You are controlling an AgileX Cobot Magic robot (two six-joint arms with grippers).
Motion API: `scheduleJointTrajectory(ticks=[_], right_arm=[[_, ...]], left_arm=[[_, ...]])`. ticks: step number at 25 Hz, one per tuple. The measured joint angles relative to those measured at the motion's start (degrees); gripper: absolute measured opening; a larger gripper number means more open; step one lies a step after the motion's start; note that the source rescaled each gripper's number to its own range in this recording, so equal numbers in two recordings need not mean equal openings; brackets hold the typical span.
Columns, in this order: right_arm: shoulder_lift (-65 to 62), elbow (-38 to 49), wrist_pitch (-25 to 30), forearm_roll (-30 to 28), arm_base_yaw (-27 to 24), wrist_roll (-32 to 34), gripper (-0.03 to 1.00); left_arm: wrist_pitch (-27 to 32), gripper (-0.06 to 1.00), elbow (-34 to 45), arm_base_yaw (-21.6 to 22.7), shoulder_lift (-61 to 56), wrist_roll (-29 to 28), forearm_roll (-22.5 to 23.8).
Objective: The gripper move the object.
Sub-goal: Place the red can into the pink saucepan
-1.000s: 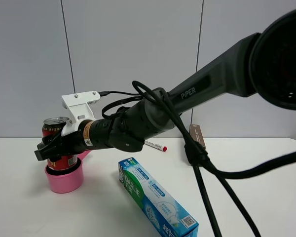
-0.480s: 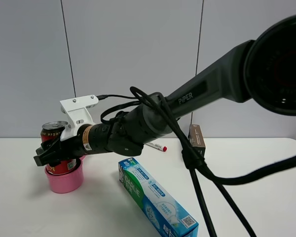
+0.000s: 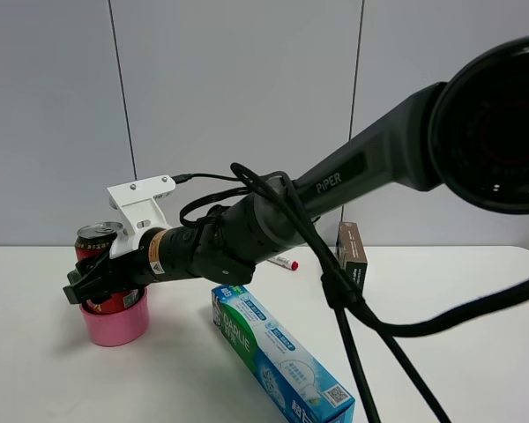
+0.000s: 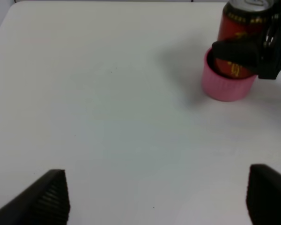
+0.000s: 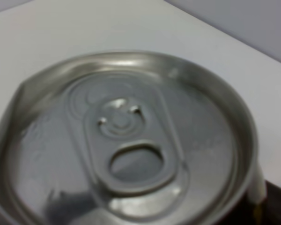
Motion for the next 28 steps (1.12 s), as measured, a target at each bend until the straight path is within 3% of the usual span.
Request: scheduleJointTrajectory(ticks=[25,28], right_arm=[[1.00,0.00,2.46,2.48,0.00,-0.33,0.00],[1.21,0.00,0.96,3.44,0.00,-0.33,0.07]], left_arm=[[0.00,1.00,0.00,0.00,0.00,0.00,0.00],[0.00,1.00,0.00,0.00,0.00,0.00,0.00]])
